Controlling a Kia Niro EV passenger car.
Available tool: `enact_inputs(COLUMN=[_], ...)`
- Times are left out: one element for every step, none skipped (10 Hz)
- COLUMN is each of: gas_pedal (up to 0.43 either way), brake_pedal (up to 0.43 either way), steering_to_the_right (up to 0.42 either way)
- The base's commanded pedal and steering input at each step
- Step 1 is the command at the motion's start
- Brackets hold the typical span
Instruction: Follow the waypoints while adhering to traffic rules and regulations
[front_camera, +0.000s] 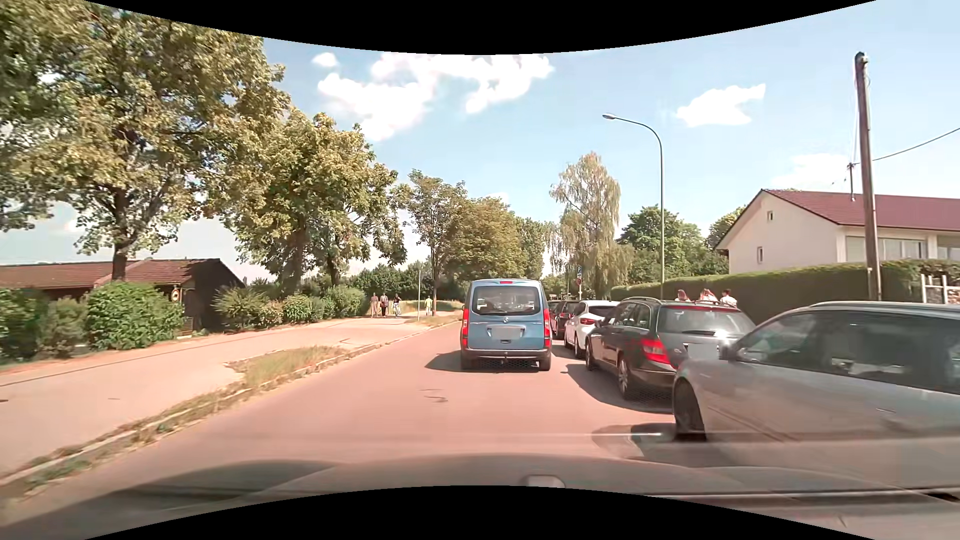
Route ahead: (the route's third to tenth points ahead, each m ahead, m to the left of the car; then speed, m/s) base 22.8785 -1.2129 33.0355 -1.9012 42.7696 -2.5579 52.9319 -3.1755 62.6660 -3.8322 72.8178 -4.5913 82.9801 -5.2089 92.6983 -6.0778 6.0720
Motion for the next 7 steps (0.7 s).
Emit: enact_inputs(gas_pedal=[0.000, 0.000, 0.000, 0.000, 0.000, 0.000, 0.000], brake_pedal=[0.000, 0.000, 0.000, 0.000, 0.000, 0.000, 0.000], steering_to_the_right=[0.025, 0.021, 0.014, 0.006, 0.003, 0.002, 0.000])
